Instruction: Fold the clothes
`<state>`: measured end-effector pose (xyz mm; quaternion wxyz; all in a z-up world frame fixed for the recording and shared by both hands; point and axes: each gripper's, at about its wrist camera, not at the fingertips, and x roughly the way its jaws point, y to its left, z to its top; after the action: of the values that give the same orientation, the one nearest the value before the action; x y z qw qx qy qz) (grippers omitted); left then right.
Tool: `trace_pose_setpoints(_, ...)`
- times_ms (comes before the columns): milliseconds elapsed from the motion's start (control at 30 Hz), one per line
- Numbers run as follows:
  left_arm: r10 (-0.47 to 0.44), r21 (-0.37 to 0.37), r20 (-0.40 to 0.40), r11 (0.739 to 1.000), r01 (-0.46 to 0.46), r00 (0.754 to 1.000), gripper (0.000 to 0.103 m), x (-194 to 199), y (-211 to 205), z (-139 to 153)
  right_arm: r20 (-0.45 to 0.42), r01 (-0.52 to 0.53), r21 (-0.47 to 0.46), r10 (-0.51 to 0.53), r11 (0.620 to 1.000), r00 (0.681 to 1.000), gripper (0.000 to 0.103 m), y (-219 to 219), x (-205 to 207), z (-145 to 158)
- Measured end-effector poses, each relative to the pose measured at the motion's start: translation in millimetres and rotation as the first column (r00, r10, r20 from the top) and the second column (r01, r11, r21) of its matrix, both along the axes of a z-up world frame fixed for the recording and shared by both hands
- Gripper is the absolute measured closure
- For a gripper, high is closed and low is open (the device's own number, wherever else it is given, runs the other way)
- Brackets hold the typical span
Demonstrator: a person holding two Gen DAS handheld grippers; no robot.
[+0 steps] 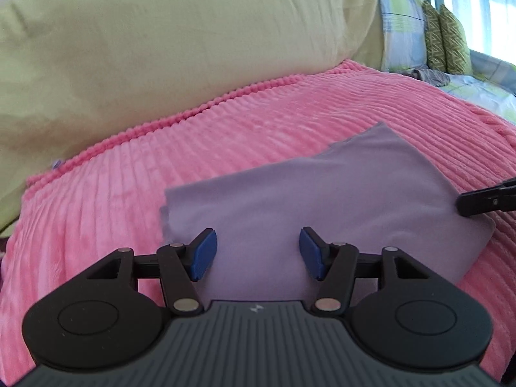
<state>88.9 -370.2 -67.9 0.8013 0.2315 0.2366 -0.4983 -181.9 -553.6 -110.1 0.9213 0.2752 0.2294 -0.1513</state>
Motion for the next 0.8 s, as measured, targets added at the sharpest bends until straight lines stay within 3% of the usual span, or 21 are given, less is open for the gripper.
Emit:
trace_pose_setpoints(100,0.018,0.011,0.010,1.000,-0.018,1.000,0.042,-3,5,2,-0.035,-0.006,-0.029,0.005,1.000,0.999,0.099,9,-4,7)
trace_pose_setpoints(333,0.041,0.025,-0.008,0.999,-0.041,0.999,0.042,-13,21,3,-0.091,-0.013,-0.054,0.008,0.998,0.996,0.079,32,-14,21)
trace_pose_setpoints(733,0.035,0.020,-0.010,0.999,-0.035,0.999,0.038,-28,47,9,-0.153,-0.050,-0.116,0.032,0.992,0.988,0.076,61,-28,35)
trace_pose_setpoints(800,-0.028,0.017,0.039,0.999,0.027,0.999,0.037,-37,56,14,-0.171,-0.074,-0.159,0.046,0.985,0.984,0.076,65,-28,39)
